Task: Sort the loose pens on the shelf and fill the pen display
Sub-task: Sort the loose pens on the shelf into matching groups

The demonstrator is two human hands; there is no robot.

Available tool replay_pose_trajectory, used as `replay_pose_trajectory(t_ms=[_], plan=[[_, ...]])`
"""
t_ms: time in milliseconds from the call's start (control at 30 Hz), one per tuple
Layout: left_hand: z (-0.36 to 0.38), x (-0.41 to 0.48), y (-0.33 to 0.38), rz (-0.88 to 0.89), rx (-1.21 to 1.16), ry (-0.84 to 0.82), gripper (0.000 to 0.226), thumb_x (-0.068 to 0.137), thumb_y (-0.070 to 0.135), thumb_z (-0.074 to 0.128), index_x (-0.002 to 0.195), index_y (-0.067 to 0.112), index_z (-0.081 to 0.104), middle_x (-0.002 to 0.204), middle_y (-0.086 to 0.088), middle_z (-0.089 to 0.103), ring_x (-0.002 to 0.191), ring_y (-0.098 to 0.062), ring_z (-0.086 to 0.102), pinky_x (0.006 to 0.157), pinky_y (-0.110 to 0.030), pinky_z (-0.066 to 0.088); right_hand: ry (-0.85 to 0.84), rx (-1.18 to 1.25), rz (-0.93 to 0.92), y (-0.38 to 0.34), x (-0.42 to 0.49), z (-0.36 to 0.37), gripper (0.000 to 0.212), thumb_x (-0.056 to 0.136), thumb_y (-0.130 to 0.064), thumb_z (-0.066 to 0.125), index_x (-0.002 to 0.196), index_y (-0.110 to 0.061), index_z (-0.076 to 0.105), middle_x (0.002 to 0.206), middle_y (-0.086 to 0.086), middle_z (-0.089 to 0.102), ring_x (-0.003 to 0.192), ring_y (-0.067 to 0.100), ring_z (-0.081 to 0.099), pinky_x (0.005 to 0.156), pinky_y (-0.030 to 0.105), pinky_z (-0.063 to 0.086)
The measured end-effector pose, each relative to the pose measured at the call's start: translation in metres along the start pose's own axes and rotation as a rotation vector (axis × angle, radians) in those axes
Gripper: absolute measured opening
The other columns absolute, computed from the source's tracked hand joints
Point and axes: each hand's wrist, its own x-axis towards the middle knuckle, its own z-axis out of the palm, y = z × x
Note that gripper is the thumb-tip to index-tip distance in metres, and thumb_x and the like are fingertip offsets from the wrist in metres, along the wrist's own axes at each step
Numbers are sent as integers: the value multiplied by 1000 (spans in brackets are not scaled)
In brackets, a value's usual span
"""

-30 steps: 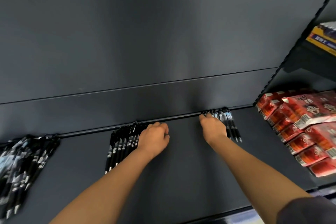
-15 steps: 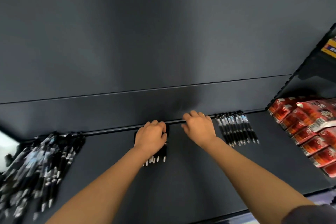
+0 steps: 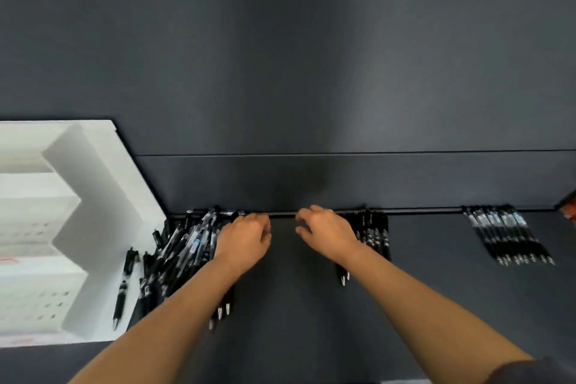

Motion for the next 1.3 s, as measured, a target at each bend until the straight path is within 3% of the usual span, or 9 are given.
replay_pose_trajectory(t_ms=[500, 700, 900, 1067, 1167, 1300], plan=[[-15, -51, -106, -238, -127, 86, 18, 91, 14, 46, 105, 16, 58, 102, -3, 57, 99, -25, 56, 76, -35, 47, -174, 77, -95, -90, 38, 26, 29, 94, -27, 50, 120, -19, 58, 117, 5, 60, 107, 25, 57, 85, 36, 49], [-16, -67, -122, -323, -212, 127, 20, 92, 22, 55, 111, 17, 56, 106, -2, 52, 97, -23, 55, 79, -34, 47, -201, 253, -46, -126, 55, 41, 28, 92, -25, 55, 118, -15, 59, 99, 7, 67, 93, 23, 62, 78, 32, 49], [-16, -78, -129, -336, -196, 126, 24, 91, 21, 53, 114, 19, 55, 111, -1, 51, 105, -22, 51, 87, -35, 46, -154, 231, -3, -150, 70, 51, 44, 91, -31, 57, 130, -13, 48, 126, 11, 50, 110, 29, 55, 89, 37, 49], [-16, -84, -134, -328, -200, 126, 22, 91, 21, 53, 113, 19, 56, 111, 0, 51, 106, -21, 49, 86, -32, 45, -203, 181, 137, -168, 84, 58, 47, 87, -42, 58, 126, -19, 45, 112, 7, 63, 102, 27, 62, 78, 36, 52], [-16, -85, -136, -323, -207, 122, 21, 91, 21, 54, 112, 18, 57, 111, -1, 51, 106, -21, 48, 85, -31, 44, -225, 204, 182, -178, 90, 59, 39, 86, -31, 57, 122, -19, 49, 110, 6, 64, 100, 26, 62, 72, 30, 48], [-17, -86, -140, -316, -209, 120, 21, 92, 20, 52, 112, 17, 57, 111, -2, 51, 106, -22, 48, 86, -32, 44, -204, 302, 158, -180, 95, 54, 34, 87, -18, 55, 121, -16, 51, 113, 8, 63, 99, 27, 62, 78, 33, 52]])
